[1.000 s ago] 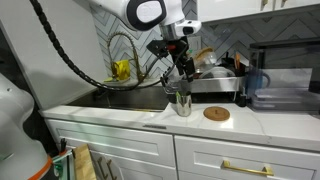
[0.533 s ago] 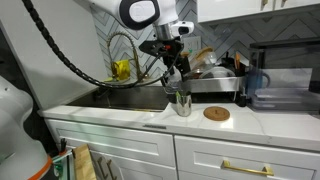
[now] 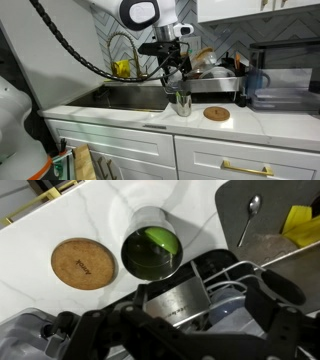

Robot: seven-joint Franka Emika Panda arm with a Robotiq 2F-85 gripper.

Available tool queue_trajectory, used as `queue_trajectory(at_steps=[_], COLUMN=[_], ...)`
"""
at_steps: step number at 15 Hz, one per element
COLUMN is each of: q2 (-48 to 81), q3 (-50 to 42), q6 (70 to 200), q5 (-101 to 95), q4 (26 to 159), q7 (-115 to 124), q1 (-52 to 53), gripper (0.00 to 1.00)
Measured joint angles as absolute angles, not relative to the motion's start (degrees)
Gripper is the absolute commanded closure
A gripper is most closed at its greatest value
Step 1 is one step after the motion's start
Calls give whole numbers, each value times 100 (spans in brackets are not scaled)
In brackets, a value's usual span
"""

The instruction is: Remove the green measuring spoon from the silver cup and put it on the counter then place the cup upright.

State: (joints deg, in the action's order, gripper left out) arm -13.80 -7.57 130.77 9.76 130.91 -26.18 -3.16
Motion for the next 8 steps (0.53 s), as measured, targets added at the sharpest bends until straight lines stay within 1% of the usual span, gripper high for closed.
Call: queue_trajectory(at_steps=[5, 6, 7, 8], q2=[-1381, -1382, -1382, -1382], q3=[-925, -938, -947, -952], q6=[12690, 12664, 12663, 12663], q5=[977, 975, 959, 921], q4=[13158, 13182, 13210, 13232], q7=[-3826, -3982, -4106, -4202], q1=[-242, -243, -245, -250], gripper=[1, 4, 4, 8])
